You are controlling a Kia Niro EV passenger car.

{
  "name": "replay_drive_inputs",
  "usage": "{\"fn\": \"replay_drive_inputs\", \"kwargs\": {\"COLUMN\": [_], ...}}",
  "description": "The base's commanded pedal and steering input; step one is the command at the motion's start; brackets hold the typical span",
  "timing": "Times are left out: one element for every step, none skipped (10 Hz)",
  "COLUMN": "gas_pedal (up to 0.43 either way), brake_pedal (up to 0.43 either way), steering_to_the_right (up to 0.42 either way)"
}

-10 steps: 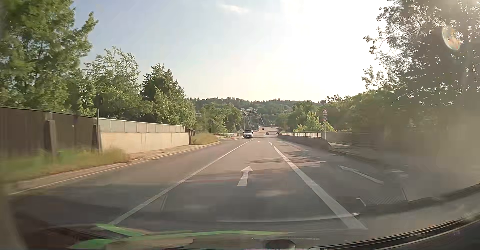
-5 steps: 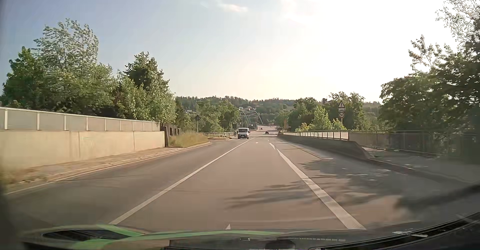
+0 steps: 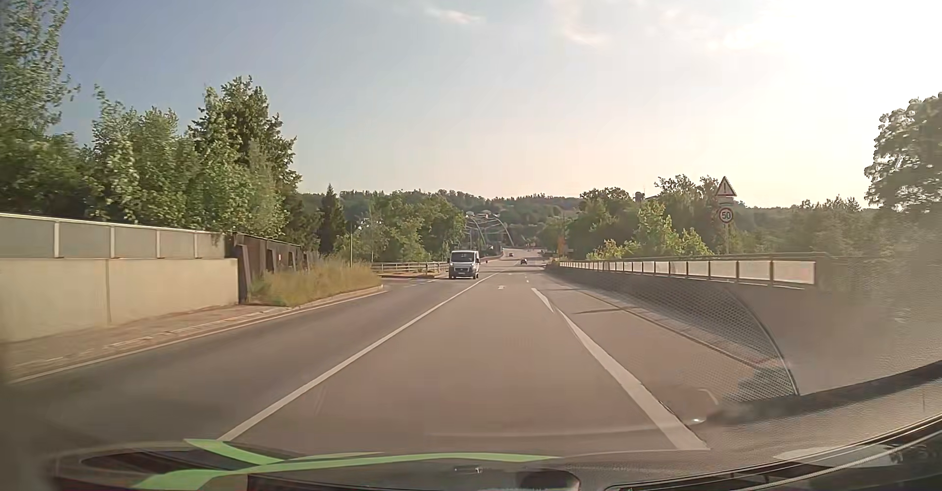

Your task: Follow the waypoints while adhering to traffic rules and regulations

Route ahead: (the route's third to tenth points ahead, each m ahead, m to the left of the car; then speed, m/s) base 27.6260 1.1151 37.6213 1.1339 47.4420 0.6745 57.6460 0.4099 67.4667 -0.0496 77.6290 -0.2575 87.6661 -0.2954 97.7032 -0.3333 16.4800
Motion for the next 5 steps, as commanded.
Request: {"fn": "replay_drive_inputs", "kwargs": {"gas_pedal": [0.079,0.079,0.079,0.079,0.067], "brake_pedal": [0.000,0.000,0.000,0.000,0.000], "steering_to_the_right": [0.002,0.003,0.002,0.002,0.003]}}
